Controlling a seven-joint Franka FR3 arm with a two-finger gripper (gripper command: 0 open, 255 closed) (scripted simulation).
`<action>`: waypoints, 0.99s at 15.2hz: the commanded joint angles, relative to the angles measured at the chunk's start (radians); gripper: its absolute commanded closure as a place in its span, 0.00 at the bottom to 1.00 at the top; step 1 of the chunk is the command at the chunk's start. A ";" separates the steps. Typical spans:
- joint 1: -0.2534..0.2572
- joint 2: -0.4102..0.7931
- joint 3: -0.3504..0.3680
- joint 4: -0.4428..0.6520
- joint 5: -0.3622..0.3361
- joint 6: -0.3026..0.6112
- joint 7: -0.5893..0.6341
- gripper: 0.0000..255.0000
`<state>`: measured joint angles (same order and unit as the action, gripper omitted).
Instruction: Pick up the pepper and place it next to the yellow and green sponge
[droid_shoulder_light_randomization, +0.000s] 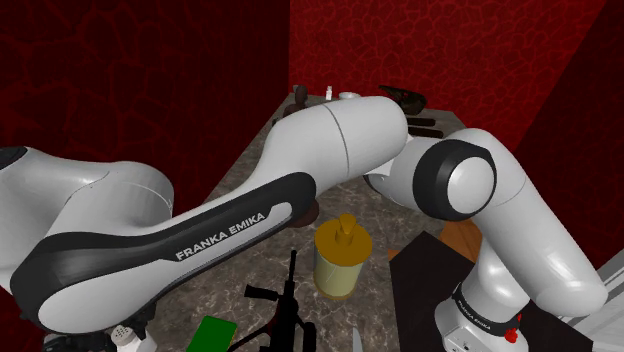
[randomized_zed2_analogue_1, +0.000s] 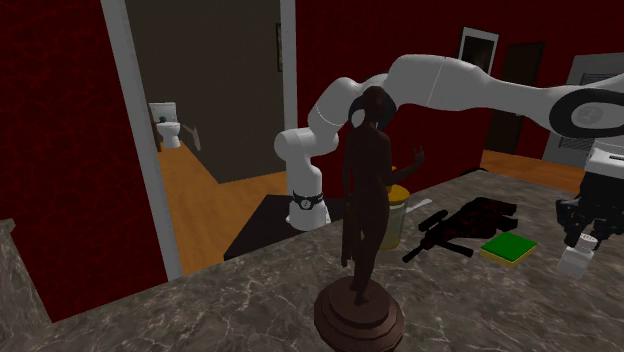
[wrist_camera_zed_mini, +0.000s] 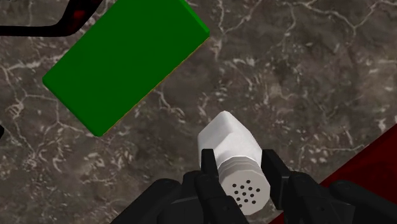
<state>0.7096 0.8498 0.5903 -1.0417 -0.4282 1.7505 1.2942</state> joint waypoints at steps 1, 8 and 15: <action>0.000 0.000 0.000 0.000 0.000 0.000 0.000 1.00; 0.000 0.000 0.000 0.000 0.000 0.000 0.000 0.00; 0.042 0.008 -0.001 0.156 0.005 -0.134 -0.023 0.00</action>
<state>0.7518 0.8587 0.5890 -0.8873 -0.4231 1.6197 1.2715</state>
